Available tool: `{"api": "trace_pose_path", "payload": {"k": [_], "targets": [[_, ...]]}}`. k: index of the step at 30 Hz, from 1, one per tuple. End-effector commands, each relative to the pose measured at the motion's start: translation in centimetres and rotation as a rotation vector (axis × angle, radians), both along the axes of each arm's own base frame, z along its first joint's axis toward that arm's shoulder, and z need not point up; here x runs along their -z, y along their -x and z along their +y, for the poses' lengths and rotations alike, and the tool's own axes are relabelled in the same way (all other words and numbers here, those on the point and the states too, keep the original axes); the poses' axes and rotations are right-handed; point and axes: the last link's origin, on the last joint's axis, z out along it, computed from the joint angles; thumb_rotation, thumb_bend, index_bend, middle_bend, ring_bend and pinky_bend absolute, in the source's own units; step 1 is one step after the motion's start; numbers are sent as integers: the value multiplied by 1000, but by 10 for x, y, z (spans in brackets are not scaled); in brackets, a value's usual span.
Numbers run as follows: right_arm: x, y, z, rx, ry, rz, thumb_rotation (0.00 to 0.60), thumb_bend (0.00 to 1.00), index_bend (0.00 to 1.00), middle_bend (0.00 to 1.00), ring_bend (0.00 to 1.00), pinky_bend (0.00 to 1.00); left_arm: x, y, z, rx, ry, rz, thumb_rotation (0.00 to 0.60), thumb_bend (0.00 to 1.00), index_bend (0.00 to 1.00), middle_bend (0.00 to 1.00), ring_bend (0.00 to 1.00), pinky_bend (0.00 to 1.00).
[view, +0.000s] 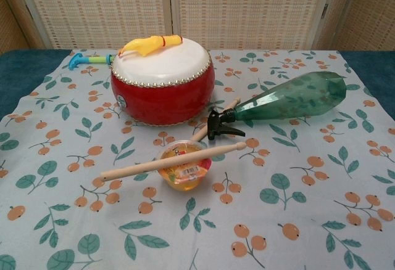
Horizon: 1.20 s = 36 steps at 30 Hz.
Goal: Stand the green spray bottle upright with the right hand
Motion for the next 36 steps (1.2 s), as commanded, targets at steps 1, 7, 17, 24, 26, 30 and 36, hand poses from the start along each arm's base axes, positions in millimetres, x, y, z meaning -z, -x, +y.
{"api": "trace_pose_path", "payload": {"k": [1, 7, 17, 24, 26, 30, 36], "targets": [[1, 1, 1, 3, -3, 0, 600, 0, 0, 9, 0, 0, -1, -2, 0, 8, -4, -3, 600, 191, 56, 0, 0, 20], [-1, 5, 3, 15, 6, -4, 600, 0, 0, 9, 0, 0, 1, -7, 2, 23, 5, -3, 600, 191, 56, 0, 0, 20], [-17, -15, -34, -6, 136, 404, 600, 0, 0, 39, 0, 0, 3, -6, 4, 13, 27, -6, 600, 191, 56, 0, 0, 20], [-39, -82, -82, -217, 228, 844, 600, 0, 237, 244, 78, 184, 2, -7, 2, 21, 34, -24, 600, 190, 56, 0, 0, 19], [-34, -101, -92, -255, 207, 903, 600, 0, 261, 261, 87, 205, 3, -6, 2, 21, 41, -25, 600, 190, 56, 0, 0, 19], [-18, -131, -102, -303, 171, 1031, 600, 0, 262, 265, 87, 190, 0, -3, 1, 12, 38, -36, 600, 190, 53, 0, 0, 20], [11, -159, -112, -336, 107, 1250, 600, 0, 252, 265, 87, 183, -4, 2, 3, 1, 39, -64, 600, 191, 53, 0, 0, 20]]}}
